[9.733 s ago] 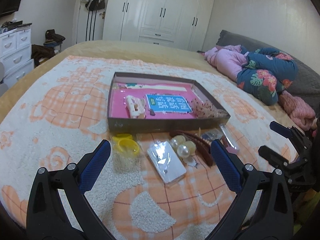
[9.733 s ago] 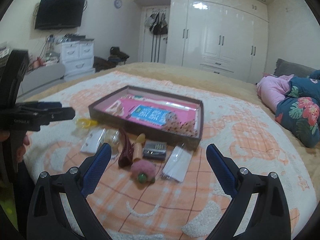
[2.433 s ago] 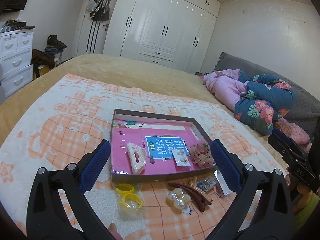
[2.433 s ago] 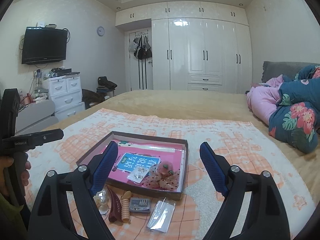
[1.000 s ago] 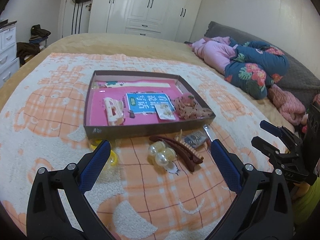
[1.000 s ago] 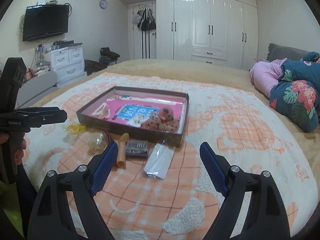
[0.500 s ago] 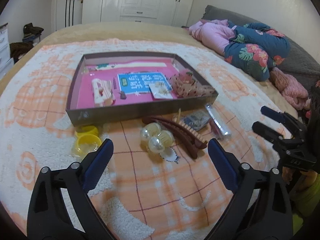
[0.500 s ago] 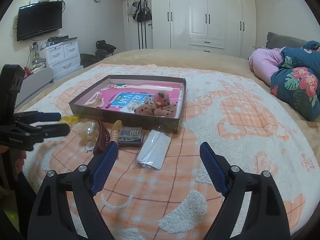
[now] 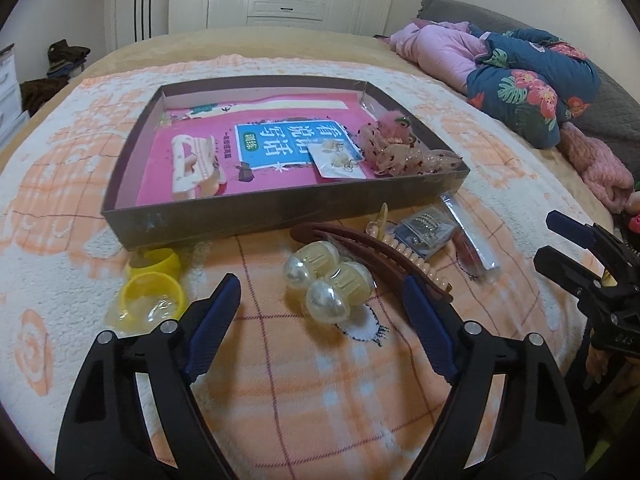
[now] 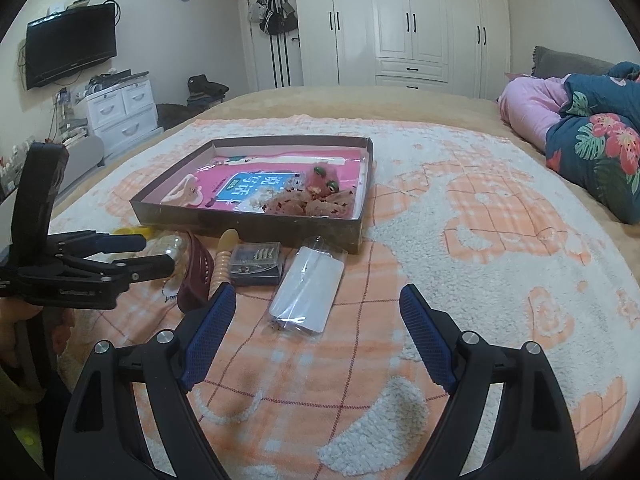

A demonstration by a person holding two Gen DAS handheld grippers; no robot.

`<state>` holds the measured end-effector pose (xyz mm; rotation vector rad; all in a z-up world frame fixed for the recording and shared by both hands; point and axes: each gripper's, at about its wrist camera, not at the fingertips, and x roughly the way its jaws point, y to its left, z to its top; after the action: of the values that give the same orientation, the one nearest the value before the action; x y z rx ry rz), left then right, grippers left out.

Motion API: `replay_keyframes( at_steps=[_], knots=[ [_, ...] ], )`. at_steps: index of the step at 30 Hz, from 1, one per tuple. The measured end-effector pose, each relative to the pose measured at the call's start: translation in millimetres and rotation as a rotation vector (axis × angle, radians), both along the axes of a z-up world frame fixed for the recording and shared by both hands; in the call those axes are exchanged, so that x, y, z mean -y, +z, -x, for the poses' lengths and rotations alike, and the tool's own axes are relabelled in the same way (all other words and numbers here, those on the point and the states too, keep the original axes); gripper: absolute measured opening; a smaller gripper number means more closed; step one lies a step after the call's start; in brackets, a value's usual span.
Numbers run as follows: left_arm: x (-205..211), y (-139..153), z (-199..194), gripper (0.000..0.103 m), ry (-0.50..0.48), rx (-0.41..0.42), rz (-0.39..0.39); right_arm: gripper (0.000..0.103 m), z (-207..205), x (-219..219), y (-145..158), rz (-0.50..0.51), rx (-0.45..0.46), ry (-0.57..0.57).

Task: Organize jewelry
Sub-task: 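Move the left gripper toward the pearl hair clips beside the tray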

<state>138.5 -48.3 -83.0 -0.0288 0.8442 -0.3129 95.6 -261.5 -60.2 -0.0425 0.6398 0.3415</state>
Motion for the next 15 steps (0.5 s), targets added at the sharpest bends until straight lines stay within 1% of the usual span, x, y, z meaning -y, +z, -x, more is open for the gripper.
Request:
replay_keyframes(
  at_steps=[3,6,11,13,15],
  knots=[
    [1,-4,-4,0.065,-0.002,-0.01,0.009,0.081,-5,-6,-5,0.01,-0.015,-0.001],
    [4,-5,-6,0.062,-0.005,-0.003,0.001,0.081,-12,-13,-10,0.02,-0.029,-0.008],
    [5,-11,-10,0.05,-0.009,-0.014,0.002,0.081,-30,-21,-22,0.033,-0.085,-0.027],
    [4,-12,-12,0.044,-0.006,-0.014,0.004,0.078,-35,-25,-27,0.04,-0.104,-0.029],
    [2,-12,-13,0.04,-0.006,-0.015,0.016,0.072,-42,-28,-32,0.052,-0.127,-0.037]
  ],
)
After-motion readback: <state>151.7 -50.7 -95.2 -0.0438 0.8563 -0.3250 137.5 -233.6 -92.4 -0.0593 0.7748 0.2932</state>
